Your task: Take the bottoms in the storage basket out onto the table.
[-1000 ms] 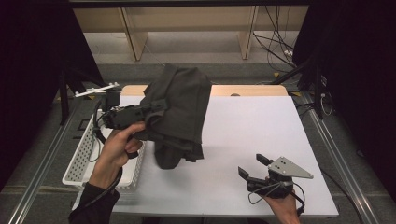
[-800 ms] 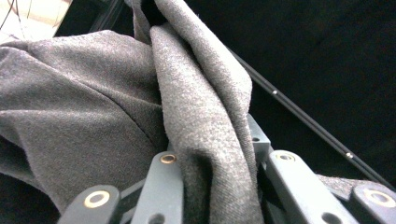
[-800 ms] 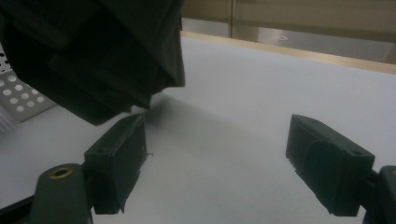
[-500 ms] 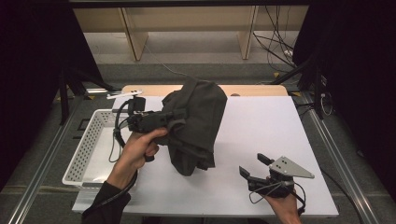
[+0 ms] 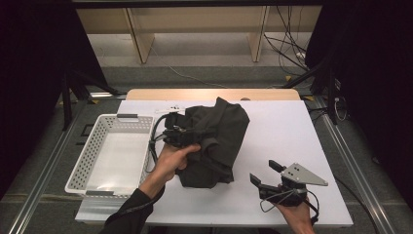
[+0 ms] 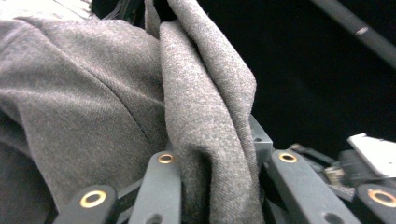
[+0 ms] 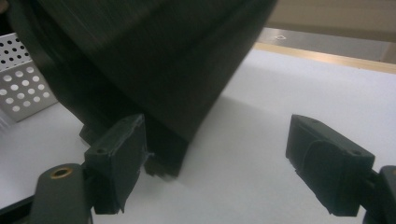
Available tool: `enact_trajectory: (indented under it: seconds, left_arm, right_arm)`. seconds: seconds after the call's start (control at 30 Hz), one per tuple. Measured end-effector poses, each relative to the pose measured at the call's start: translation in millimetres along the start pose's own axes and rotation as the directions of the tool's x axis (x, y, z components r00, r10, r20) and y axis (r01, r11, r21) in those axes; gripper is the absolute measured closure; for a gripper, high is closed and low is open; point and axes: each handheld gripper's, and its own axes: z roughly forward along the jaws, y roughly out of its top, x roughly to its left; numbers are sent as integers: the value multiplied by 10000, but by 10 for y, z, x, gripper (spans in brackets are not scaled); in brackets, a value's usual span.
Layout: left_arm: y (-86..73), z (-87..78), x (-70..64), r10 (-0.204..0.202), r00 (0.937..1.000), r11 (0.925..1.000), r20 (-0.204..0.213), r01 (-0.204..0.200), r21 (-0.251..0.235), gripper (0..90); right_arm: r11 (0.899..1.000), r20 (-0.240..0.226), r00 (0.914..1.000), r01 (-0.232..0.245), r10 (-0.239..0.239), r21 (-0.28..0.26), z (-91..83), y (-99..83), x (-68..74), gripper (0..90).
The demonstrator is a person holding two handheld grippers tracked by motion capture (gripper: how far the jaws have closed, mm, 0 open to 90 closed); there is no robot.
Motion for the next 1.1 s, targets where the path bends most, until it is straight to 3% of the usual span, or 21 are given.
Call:
enact_trajectory:
  seconds: [0.13, 0.43, 0.63, 0.73, 1.03, 1.1]
  left_arm:
    - [-68, 115, 57, -304, 9995, 9994, -5, 304, 188, 720]
    - [-322, 436, 120, -163, 9990, 9949, -411, 203, 988, 693]
    - [-513, 637, 125, -345, 9994, 9860, 64, 329, 1636, 626]
    - [-575, 717, 82, -342, 9987, 9760, 365, 255, 2163, 568]
    - [-487, 602, -15, 298, 9980, 9719, 558, -419, 2316, 445]
    - [-469, 599, -40, 278, 9985, 9652, 481, -393, 2585, 403]
  right_arm:
    - [10000, 44, 10000, -11, 11, -39, -3, -1, -13, 213]
    - [10000, 82, 10000, -10, 10, -46, -15, 1, -22, 213]
    - [10000, 90, 10000, 4, -4, -46, -15, -1, -35, 213]
    - [10000, 113, 9999, 3, -2, -59, -17, 0, -39, 213]
    - [9999, 184, 9998, -12, 14, -104, -33, 0, -57, 213]
    - [10000, 197, 9998, -1, 3, -99, -34, 3, -53, 213]
